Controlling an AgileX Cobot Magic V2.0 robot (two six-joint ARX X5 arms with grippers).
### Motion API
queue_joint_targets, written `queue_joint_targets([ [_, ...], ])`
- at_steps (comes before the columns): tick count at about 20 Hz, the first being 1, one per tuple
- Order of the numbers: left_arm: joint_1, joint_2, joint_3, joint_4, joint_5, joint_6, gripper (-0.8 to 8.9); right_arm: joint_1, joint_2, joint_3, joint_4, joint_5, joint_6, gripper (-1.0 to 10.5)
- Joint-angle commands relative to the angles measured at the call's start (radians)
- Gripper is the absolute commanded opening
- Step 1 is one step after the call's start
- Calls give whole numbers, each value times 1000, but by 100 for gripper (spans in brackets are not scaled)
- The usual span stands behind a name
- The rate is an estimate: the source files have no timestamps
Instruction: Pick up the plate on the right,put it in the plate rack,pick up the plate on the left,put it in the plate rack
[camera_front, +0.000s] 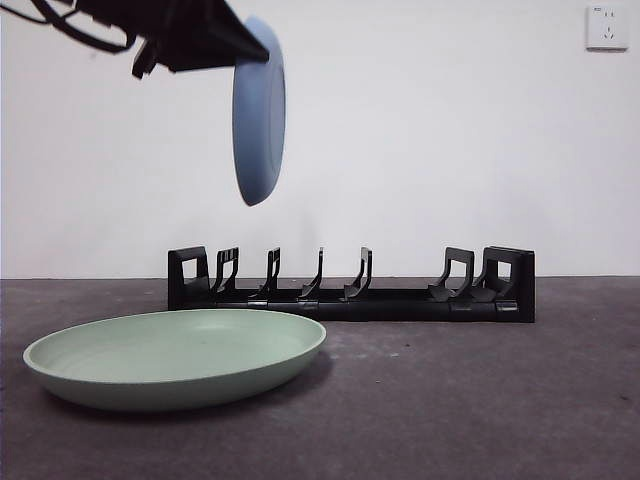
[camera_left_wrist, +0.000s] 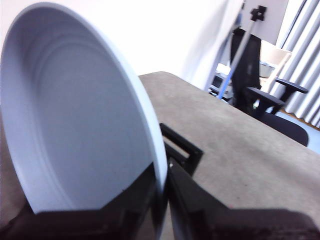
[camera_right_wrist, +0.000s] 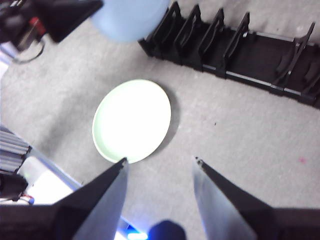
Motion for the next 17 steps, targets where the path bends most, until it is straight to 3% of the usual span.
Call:
queue_joint_targets([
  [1,20,43,-1,47,2,0,-8,1,4,-3,-3,-3,-15,218],
  [11,31,219,-1,109,-40,16,-8,2,4,-3,-4,-3,-15,218],
  [17,30,234,-1,51,-112,172,-8,2,4,-3,-3,-3,-18,218],
])
